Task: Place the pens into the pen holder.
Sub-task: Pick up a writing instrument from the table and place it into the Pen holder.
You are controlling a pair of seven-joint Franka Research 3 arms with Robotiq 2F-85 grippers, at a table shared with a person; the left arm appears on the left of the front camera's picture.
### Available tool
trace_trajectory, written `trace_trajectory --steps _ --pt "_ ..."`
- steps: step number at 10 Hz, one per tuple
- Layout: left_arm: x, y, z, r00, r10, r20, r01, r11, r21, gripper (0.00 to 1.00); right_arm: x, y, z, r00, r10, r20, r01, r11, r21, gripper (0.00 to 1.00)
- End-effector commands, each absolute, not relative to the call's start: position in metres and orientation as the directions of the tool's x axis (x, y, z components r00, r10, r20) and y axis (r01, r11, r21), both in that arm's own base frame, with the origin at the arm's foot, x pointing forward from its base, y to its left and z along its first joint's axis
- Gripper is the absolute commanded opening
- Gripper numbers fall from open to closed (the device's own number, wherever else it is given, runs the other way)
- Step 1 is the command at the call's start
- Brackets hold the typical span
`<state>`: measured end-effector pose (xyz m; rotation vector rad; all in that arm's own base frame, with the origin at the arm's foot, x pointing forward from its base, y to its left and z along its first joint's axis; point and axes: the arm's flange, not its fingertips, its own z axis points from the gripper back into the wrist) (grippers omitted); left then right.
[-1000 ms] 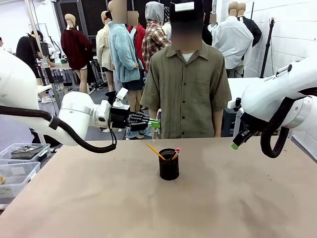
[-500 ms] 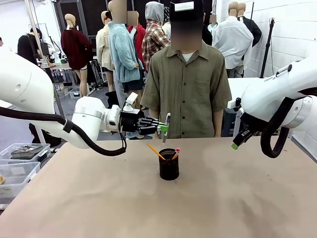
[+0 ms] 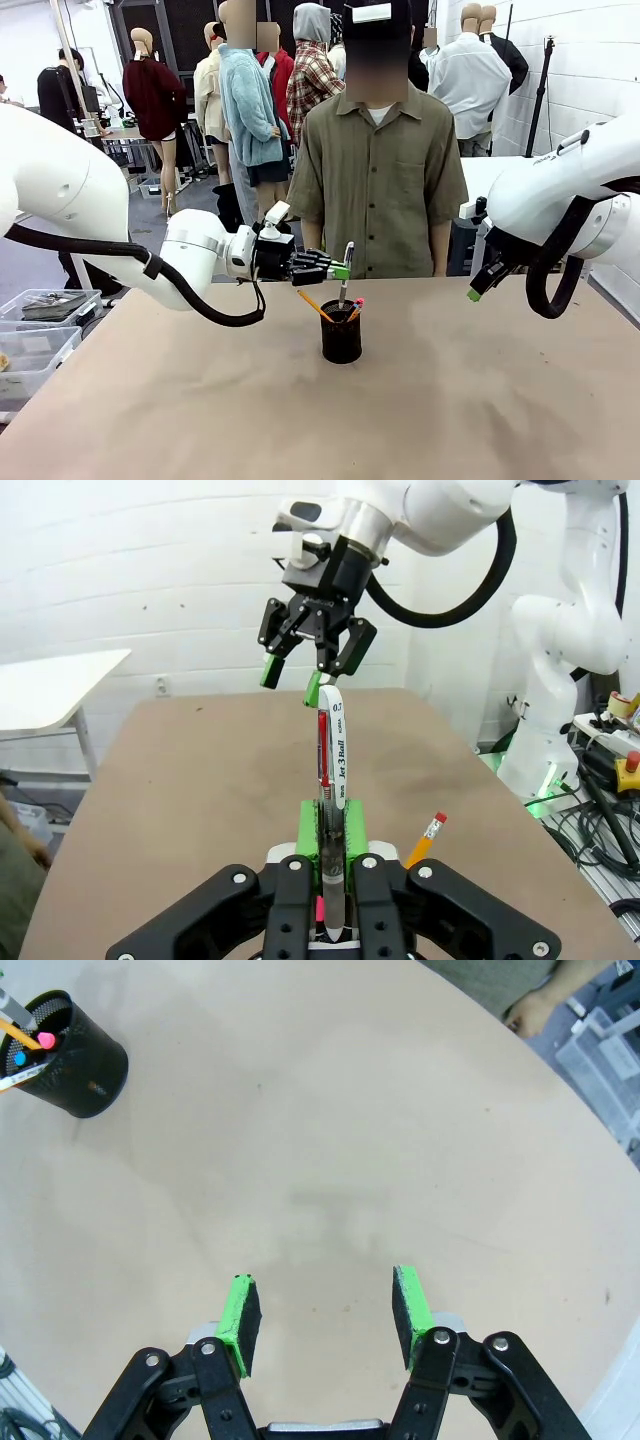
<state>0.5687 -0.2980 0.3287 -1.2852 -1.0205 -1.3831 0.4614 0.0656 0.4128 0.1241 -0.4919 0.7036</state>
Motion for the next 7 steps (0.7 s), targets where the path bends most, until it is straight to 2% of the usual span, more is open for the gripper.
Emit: trace_trajectory --steps 1,5,6,7 --pt "0.5788 -0.3035 0.3241 0.019 -0.133 0.991 0.976 -0.213 -0.047 0.0 0.4614 0.0633 0.4073 0.638 0.592 0.492 -0.655 0.753 -0.057 0.67" --pt "0.5799 -0.3046 0.3158 0.042 -0.145 0.988 0.974 -0.217 -0.073 0.0 0.4614 0.0633 0.4073 0.638 0.592 0.492 -0.655 0.753 -0.057 0.67" --pt "0.5792 -0.3044 0.3157 0.037 -0.147 0.988 0.973 -0.22 -0.069 0.07 0.4614 0.0633 0.4073 0.638 0.592 0.492 -0.655 0.753 -0.057 0.67" --pt "0.5786 -0.3042 0.3156 0.032 -0.154 0.988 0.972 -0.225 -0.067 0.27 0.4614 0.0633 0.4073 0.638 0.592 0.492 -0.655 0.753 -0.057 0.67"
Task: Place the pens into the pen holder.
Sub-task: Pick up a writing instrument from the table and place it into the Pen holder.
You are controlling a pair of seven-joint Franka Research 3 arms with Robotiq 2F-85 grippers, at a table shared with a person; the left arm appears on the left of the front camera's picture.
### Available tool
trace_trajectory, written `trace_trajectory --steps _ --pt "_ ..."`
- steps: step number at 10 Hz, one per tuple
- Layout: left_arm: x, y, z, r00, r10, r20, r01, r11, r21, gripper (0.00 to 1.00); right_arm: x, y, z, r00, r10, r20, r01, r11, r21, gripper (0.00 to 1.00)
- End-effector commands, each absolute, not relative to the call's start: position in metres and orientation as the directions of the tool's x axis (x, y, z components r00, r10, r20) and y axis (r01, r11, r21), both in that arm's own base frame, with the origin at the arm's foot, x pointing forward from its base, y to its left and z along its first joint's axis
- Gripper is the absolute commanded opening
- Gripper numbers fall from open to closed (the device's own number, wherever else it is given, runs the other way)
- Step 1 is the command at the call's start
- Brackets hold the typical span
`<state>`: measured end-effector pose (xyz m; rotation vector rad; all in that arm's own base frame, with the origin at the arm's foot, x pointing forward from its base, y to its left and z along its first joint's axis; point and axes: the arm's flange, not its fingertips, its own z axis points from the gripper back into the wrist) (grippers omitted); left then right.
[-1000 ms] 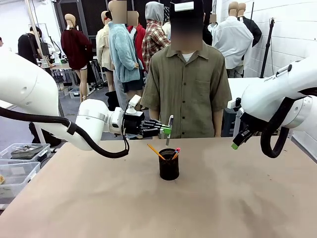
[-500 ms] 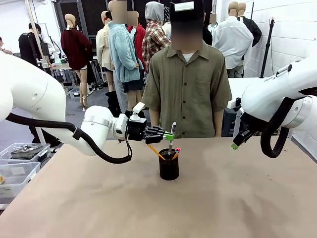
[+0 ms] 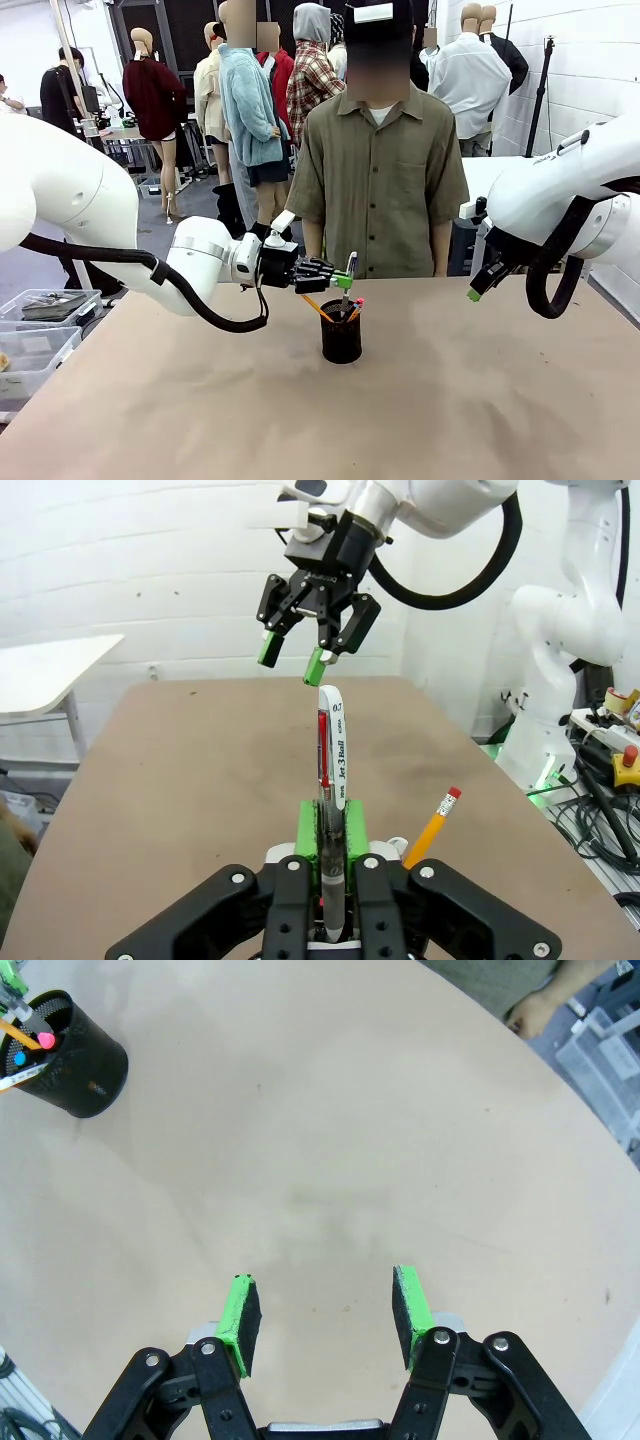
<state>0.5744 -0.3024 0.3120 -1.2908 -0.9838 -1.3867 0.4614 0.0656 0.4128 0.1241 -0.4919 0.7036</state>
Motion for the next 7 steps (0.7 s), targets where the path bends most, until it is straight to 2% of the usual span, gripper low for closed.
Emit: trace_trajectory --steps 1,2,3,7 --pt "0.578 -0.303 0.316 0.029 -0.156 0.987 0.972 -0.227 -0.065 0.47 0.461 0.063 0.407 0.638 0.592 0.492 -0.655 0.753 -0.057 0.67" --pt "0.578 -0.302 0.316 0.026 -0.15 0.988 0.973 -0.223 -0.06 0.66 0.461 0.063 0.407 0.638 0.592 0.492 -0.655 0.753 -0.057 0.67" --pt "0.576 -0.3 0.317 0.014 -0.145 0.989 0.974 -0.223 -0.047 0.72 0.461 0.063 0.407 0.638 0.592 0.492 -0.655 0.753 -0.057 0.67" --pt "0.569 -0.284 0.337 0.0 -0.157 0.988 0.986 -0.167 -0.026 0.72 0.461 0.063 0.407 0.638 0.592 0.492 -0.655 0.753 -0.057 0.67"
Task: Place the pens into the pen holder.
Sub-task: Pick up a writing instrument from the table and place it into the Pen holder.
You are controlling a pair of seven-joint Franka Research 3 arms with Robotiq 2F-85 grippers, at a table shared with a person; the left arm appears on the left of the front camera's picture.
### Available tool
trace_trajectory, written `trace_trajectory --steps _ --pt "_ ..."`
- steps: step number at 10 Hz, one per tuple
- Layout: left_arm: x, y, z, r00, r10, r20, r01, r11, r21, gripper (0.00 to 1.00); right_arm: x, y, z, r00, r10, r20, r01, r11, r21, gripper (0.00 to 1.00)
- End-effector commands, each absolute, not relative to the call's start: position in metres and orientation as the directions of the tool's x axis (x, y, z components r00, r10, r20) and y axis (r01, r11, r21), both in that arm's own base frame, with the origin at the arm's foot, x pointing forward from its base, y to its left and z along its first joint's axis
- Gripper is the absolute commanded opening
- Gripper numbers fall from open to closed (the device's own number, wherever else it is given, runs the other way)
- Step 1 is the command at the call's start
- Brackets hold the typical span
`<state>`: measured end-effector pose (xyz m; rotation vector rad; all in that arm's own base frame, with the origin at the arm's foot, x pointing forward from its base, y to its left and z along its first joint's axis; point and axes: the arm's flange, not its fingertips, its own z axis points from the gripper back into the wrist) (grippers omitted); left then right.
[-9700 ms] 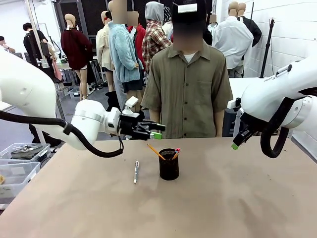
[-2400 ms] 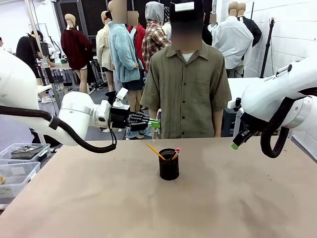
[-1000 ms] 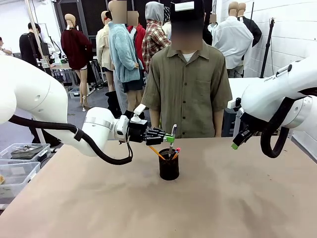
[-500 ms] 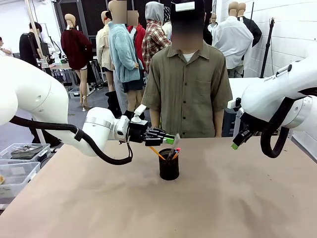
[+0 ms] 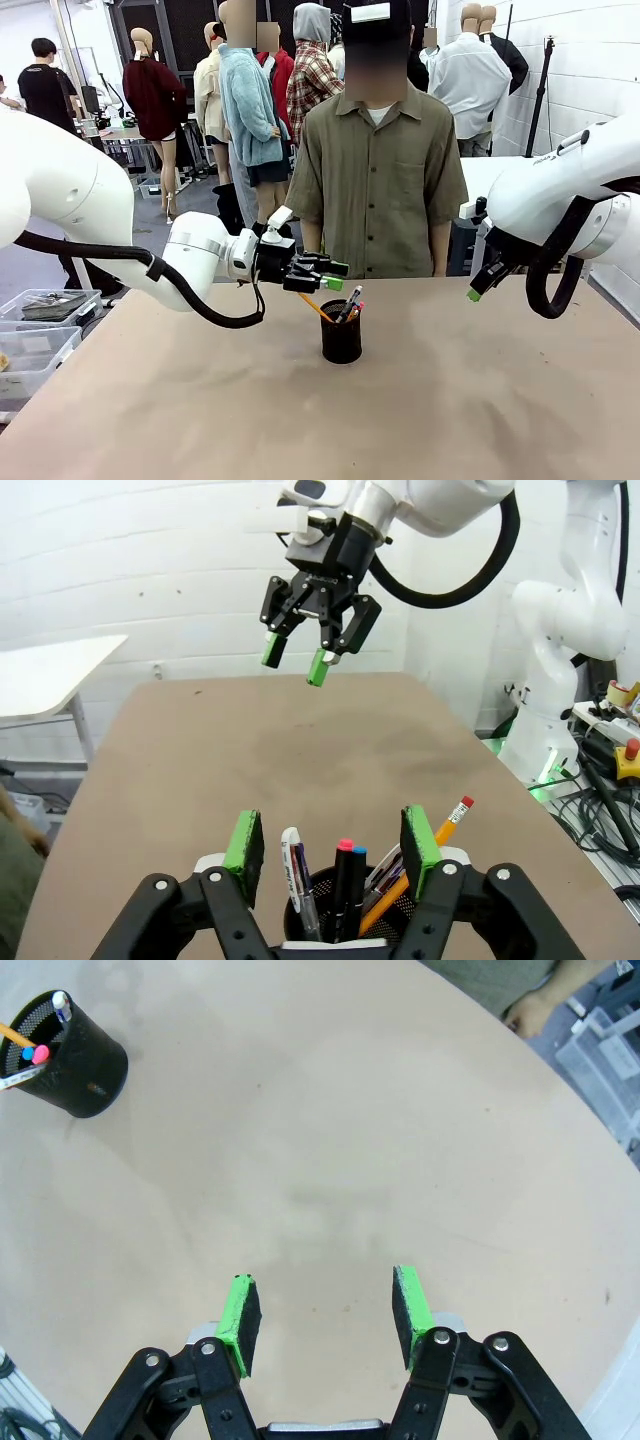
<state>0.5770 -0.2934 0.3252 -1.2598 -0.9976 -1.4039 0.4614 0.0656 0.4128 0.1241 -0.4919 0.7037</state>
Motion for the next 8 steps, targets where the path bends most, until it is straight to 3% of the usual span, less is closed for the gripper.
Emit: trace_trajectory --steps 1,4,6,8 --pt "0.565 -0.273 0.353 -0.01 -0.179 0.984 0.991 -0.133 -0.014 0.72 0.461 0.063 0.407 0.638 0.592 0.492 -0.655 0.753 -0.057 0.67" --pt "0.54 -0.223 0.414 0.057 -0.291 0.955 0.998 0.004 -0.058 0.72 0.461 0.063 0.407 0.638 0.592 0.492 -0.655 0.753 -0.057 0.67" --pt "0.515 -0.189 0.439 0.258 -0.493 0.831 0.963 0.199 -0.181 0.72 0.461 0.063 0.407 0.638 0.592 0.492 -0.655 0.753 -0.057 0.67" --pt "0.49 -0.151 0.452 0.445 -0.57 0.691 0.881 0.419 -0.222 0.72 0.461 0.063 0.407 0.638 0.592 0.492 -0.655 0.753 -0.057 0.67"
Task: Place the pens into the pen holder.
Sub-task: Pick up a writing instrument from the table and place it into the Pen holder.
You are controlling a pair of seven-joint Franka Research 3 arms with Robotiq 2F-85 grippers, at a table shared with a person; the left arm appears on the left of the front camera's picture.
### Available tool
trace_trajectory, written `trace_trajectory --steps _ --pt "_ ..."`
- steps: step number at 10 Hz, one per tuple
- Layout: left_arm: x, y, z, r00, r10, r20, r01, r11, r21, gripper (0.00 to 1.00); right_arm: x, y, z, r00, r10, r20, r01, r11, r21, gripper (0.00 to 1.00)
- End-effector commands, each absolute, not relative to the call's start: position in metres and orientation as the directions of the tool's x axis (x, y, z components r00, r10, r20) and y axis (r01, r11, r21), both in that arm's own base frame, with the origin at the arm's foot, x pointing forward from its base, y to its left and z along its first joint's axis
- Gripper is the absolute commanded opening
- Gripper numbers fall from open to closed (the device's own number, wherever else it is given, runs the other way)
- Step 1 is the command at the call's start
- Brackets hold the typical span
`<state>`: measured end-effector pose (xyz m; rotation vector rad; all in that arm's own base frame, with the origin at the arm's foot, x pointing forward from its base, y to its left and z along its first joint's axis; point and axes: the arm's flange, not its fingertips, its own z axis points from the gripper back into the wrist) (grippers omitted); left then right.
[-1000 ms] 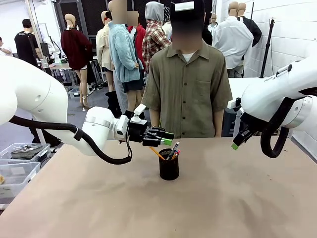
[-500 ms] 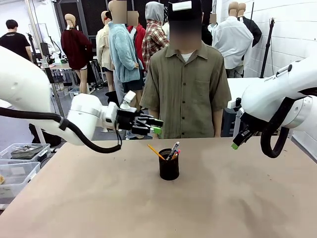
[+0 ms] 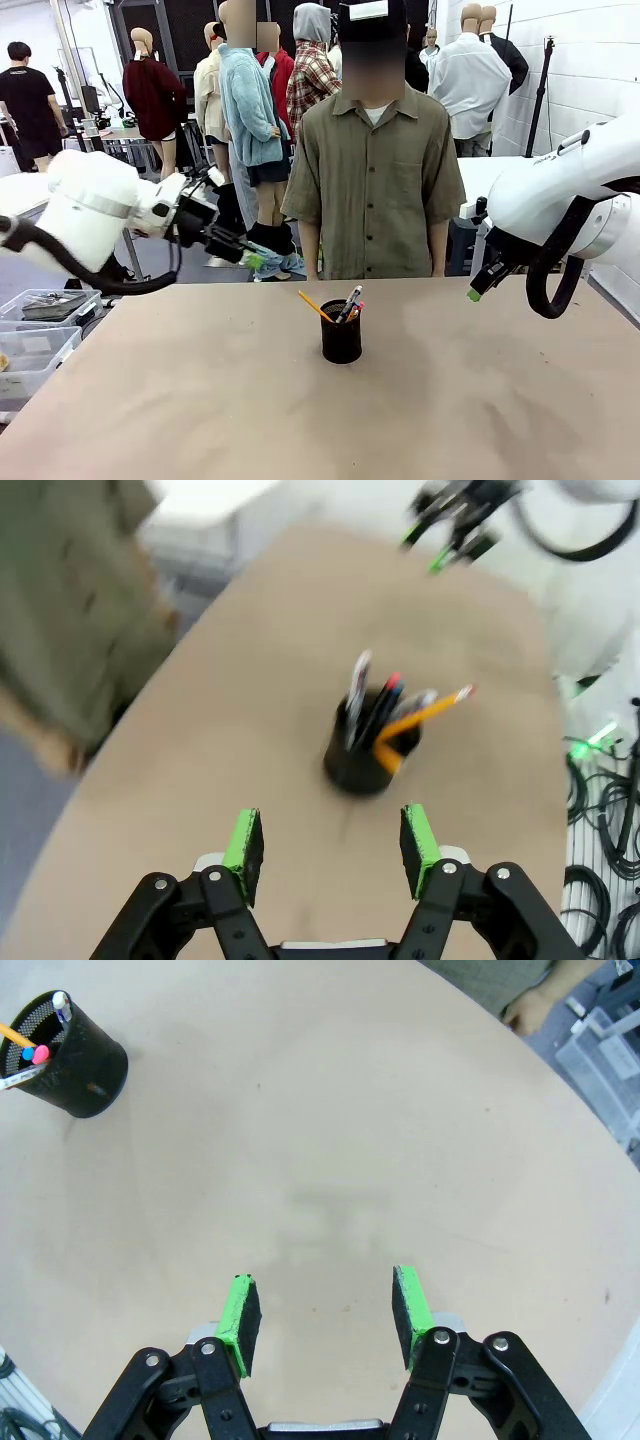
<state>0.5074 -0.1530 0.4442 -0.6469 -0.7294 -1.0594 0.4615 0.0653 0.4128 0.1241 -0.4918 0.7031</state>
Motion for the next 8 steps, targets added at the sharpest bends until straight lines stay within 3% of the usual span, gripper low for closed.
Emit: trace_trajectory --steps 1,2,3,4,8 --pt "0.483 -0.139 0.45 0.524 -0.595 0.61 0.837 0.491 -0.24 0.72 0.461 0.063 0.407 0.638 0.592 0.492 -0.655 0.753 -0.057 0.67" --pt "0.481 -0.129 0.445 0.617 -0.58 0.532 0.775 0.566 -0.281 0.72 0.461 0.063 0.407 0.638 0.592 0.492 -0.655 0.753 -0.057 0.67" --pt "0.476 -0.123 0.44 0.678 -0.574 0.459 0.721 0.639 -0.268 0.92 0.461 0.063 0.407 0.638 0.592 0.492 -0.655 0.753 -0.057 0.67" --pt "0.471 -0.118 0.438 0.721 -0.576 0.386 0.684 0.682 -0.259 1.0 0.461 0.063 0.407 0.638 0.592 0.492 -0.655 0.753 -0.057 0.67" --pt "0.451 -0.103 0.431 0.8 -0.484 0.355 0.541 0.838 -0.074 1.0 0.461 0.063 0.407 0.638 0.592 0.492 -0.655 0.753 -0.057 0.67"
